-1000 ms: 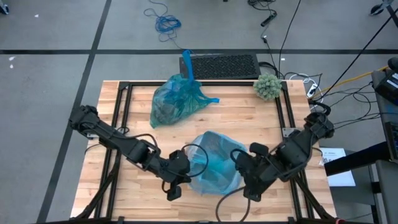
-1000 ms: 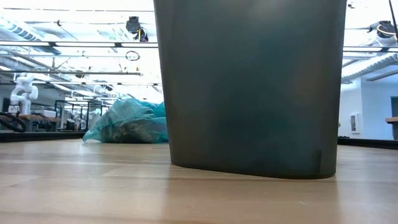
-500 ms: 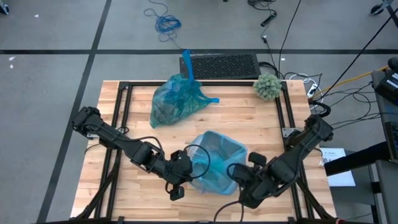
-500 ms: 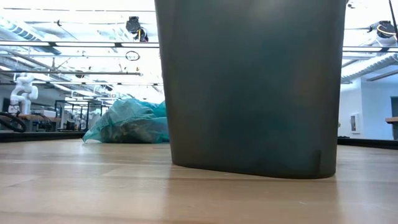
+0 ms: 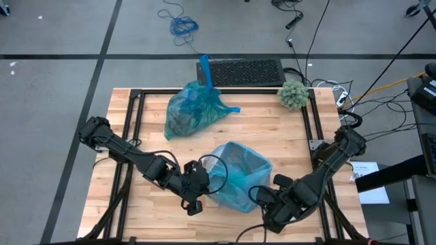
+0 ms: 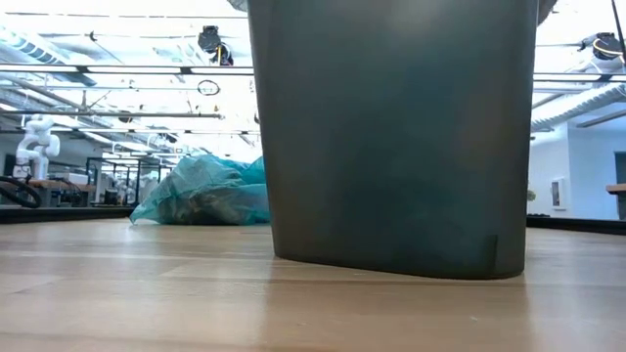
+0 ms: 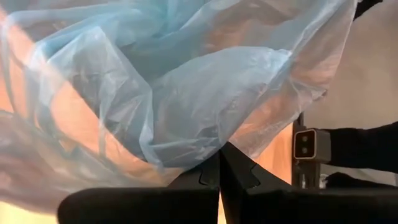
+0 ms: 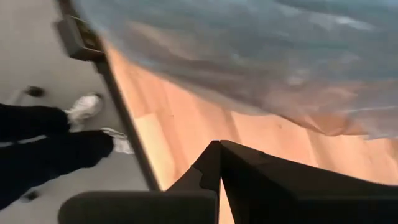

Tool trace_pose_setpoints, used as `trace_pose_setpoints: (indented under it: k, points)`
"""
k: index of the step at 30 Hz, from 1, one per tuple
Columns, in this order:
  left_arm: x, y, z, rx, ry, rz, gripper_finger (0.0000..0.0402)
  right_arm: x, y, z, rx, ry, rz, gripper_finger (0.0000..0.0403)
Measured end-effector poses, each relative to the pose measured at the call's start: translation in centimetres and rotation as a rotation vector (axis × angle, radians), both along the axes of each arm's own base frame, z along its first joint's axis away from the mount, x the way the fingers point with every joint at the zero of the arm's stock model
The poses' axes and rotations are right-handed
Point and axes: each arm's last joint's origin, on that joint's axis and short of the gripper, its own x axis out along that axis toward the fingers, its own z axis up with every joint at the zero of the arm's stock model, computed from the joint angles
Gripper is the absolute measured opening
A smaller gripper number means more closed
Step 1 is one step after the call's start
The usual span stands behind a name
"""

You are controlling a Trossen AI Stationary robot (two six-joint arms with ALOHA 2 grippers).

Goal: Place trash/remove bag and relplace
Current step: Insert the new trash bag into the trash bin

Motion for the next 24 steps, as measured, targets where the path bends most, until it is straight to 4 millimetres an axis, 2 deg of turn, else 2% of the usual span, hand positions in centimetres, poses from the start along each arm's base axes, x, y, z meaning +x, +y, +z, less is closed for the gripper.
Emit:
trace_pose_setpoints:
  k: [6,12,17,24]
  points:
    - [0.0,0.0,0.0,0.011,-0.006,0.009,0.0,-2.0,-1.0,3.8,0.091,-0.117,-0.046,0.0]
    - [-0.3,0.0,0.4,-0.019,-0.017,0.031,0.0,-5.0,-4.5,8.0,0.06,-0.302,-0.178,0.0]
    - [-0.9,0.0,1.2,-0.047,-0.036,0.036,0.0,-6.3,-6.6,9.4,0.021,-0.358,-0.188,0.0]
    - [-2.5,-0.3,3.0,-0.083,-0.088,0.002,0.0,-6.5,-7.4,9.9,-0.017,-0.388,-0.137,0.0]
